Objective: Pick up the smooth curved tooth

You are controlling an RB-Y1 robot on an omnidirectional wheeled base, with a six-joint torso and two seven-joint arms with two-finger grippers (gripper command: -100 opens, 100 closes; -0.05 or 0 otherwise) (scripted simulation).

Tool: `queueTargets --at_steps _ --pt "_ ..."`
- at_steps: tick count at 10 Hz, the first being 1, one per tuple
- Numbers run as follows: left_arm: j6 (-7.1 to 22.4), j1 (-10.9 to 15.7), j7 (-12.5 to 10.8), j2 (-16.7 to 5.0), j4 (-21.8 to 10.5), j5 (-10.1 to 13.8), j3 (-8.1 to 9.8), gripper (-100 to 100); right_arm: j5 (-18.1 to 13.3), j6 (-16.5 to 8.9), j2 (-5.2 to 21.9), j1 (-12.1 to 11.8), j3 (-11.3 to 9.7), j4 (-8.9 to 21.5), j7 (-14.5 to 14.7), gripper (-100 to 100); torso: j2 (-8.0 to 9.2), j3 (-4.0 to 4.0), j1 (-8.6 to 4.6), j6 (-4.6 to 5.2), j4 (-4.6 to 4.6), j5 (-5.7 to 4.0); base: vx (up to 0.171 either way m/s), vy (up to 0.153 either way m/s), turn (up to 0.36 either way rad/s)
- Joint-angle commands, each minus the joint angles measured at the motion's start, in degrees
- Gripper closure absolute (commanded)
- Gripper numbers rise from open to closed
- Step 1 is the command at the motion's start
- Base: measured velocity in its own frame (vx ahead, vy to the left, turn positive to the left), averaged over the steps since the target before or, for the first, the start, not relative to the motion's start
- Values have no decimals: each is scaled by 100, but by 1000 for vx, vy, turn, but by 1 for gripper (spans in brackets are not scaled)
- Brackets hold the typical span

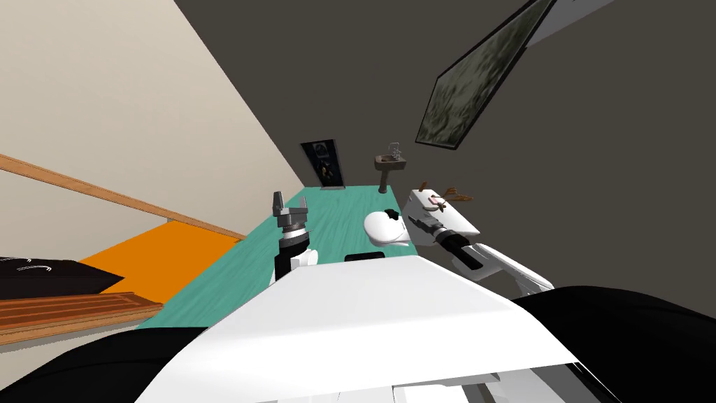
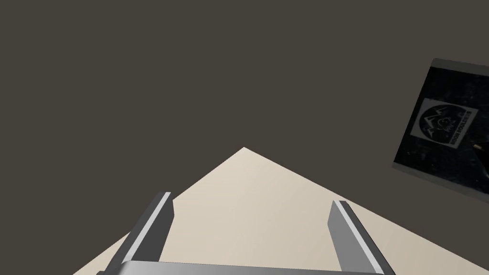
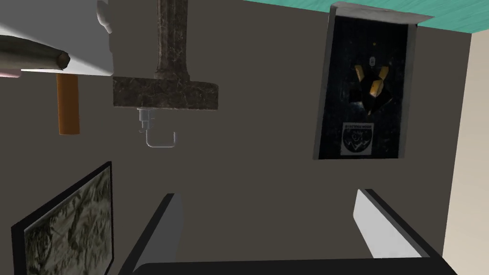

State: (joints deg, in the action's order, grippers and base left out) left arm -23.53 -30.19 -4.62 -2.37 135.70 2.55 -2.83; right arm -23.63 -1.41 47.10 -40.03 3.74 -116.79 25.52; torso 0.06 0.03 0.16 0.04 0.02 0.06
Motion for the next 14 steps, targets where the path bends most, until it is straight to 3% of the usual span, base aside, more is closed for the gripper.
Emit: queueTargets --at_steps 1,2,3,4,5,8,10,13,14 --pt "0 0 0 0 0 0 0 0 -135 -286 286 -118 -26 114 171 -100 0 0 0 0 0 0 15 67 184" --pt "0 1 0 0 0 0 0 0 -135 -294 334 -118 -26 114 171 -100 -1 0 5 -4 0 1 21 49 80" --pt "0 0 0 0 0 0 0 0 -253 -541 562 -193 -92 224 323 -100 -2 -1 -1 0 0 0 27 46 136" --pt "0 0 0 0 0 0 0 0 -253 -554 581 -193 -92 224 323 -100 -4 -2 -3 -2 -1 -1 21 32 94" --pt "0 0 0 0 0 0 0 0 -357 -778 821 -265 -169 335 465 -100 -3 -2 -7 -1 0 -1 22 39 203" --pt "0 0 0 0 0 0 0 0 -448 -1074 1054 -333 -255 446 597 -100 -1 -1 -14 -2 0 -3 18 16 106" --pt "0 0 0 0 0 0 0 0 -590 -1476 1485 -458 -454 662 831 -100 -1 -1 -16 -2 0 -4 23 10 232" --pt "0 0 0 -1 0 0 1 0 -643 -1832 1699 -516 -563 765 933 -100 -1 -1 -22 -1 0 -5 17 -6 100" --pt "0 0 0 -1 0 0 1 0 -687 -2073 1890 -571 -677 865 1027 -100 1 1 -22 2 1 -6 19 -14 182"
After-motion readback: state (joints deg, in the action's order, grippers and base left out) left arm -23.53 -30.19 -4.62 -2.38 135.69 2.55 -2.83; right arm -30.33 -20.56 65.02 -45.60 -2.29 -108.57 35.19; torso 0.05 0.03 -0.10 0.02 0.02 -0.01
